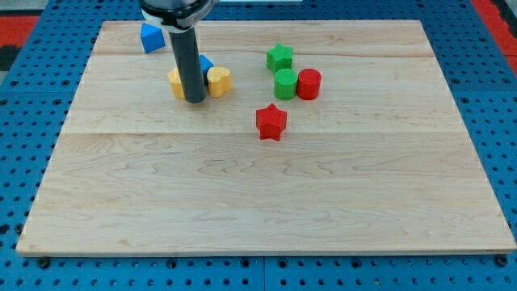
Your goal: Separate the yellow heart from the red star
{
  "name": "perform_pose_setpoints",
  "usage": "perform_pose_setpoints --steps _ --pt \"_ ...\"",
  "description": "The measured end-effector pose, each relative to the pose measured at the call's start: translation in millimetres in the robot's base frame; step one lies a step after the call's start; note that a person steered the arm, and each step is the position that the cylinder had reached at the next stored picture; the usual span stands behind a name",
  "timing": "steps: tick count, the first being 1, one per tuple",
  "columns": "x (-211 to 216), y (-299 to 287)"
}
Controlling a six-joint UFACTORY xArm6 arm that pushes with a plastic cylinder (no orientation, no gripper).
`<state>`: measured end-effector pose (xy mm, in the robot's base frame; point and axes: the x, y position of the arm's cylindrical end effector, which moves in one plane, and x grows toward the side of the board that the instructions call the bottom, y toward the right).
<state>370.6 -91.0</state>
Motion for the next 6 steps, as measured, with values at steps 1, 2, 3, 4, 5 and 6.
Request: perform_pose_setpoints --steps 1,2,3,4,5,6 --pt "-6 31" --pt "-32 39" --pt "-47 62" --pt "-77 65" --pt "-97 66" --pt "-100 87"
